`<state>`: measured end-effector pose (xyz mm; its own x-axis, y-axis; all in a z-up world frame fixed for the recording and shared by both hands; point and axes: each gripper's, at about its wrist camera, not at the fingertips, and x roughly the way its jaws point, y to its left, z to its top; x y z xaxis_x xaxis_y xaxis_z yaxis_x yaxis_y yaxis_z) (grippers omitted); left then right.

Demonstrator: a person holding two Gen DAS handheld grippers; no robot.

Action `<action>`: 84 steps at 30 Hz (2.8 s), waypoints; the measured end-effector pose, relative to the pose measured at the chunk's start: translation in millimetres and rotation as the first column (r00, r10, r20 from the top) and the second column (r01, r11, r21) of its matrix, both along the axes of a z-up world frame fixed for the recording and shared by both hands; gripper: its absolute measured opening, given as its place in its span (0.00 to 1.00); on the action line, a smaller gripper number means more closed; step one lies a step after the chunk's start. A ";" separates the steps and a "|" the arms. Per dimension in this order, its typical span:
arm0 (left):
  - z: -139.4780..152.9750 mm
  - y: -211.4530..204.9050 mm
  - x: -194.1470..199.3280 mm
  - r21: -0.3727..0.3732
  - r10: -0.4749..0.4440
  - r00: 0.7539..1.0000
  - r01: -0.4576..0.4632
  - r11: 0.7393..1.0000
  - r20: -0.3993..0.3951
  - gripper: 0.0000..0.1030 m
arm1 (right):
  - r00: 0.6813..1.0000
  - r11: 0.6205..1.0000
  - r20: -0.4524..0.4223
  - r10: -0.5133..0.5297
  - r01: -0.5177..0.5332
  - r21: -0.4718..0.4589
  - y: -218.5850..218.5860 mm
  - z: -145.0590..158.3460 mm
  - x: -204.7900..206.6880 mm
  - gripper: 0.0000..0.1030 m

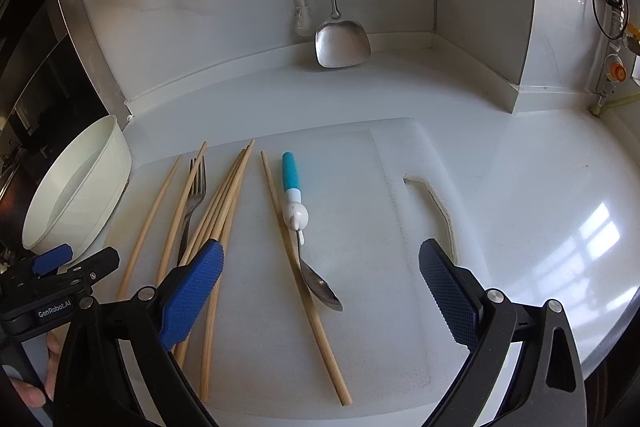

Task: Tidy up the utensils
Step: 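Close the left gripper on a single wooden chopstick while the right gripper grasps the blue-handled spoon, then lift the chopstick with the left gripper while the right gripper carries the spoon over the white basin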

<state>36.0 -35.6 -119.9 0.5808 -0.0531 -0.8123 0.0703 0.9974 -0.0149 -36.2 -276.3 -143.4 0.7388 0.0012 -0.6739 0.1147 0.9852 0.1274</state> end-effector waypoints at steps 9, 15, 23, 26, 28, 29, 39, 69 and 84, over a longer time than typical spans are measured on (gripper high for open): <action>-19.0 -4.1 16.2 0.009 -0.011 1.000 0.011 1.000 0.028 0.94 | 1.000 0.995 -0.005 -0.019 0.018 -0.096 0.9 -18.3 20.3 0.91; -26.8 -2.6 22.4 0.008 -0.006 1.000 0.006 1.000 0.029 0.94 | 0.999 0.983 -0.024 -0.036 0.031 -0.182 1.3 -25.0 31.9 0.90; -36.9 -1.7 26.2 0.006 -0.008 1.000 0.008 1.000 0.019 0.94 | 0.998 0.971 -0.051 -0.028 0.015 -0.238 2.2 -32.5 40.9 0.90; -41.0 -0.4 27.1 -0.001 -0.006 1.000 0.006 1.000 0.011 0.94 | 0.998 0.964 -0.051 -0.025 0.011 -0.265 3.8 -35.0 41.8 0.90; -43.0 -0.7 27.8 -0.002 -0.007 1.000 0.007 1.000 0.011 0.94 | 0.999 0.960 -0.048 -0.025 0.011 -0.280 4.7 -35.0 42.4 0.90; -43.2 -0.7 27.5 -0.002 -0.008 1.000 0.009 1.000 0.016 0.94 | 0.999 0.958 -0.048 -0.025 0.010 -0.288 4.8 -35.0 42.8 0.90; -44.2 -4.0 31.3 -0.015 -0.010 0.999 0.011 1.000 0.031 0.94 | 0.998 0.953 -0.063 0.012 -0.031 -0.300 10.7 -39.5 47.4 0.76; -33.9 -21.1 26.8 -0.029 -0.133 0.989 0.135 0.990 0.061 0.26 | 0.991 0.963 -0.067 0.113 -0.126 -0.239 23.6 -40.5 55.9 0.41; -33.6 -16.8 28.5 -0.107 -0.146 0.988 0.151 0.983 0.055 0.07 | 0.986 0.966 -0.051 0.157 -0.164 -0.201 27.4 -41.0 52.6 0.18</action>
<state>64.5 -52.4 -153.5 0.5970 -0.2294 -0.7687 0.2209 0.9682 -0.1174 16.3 -248.9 -184.4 0.7167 -0.0225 -0.6970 -0.0459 0.9958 -0.0794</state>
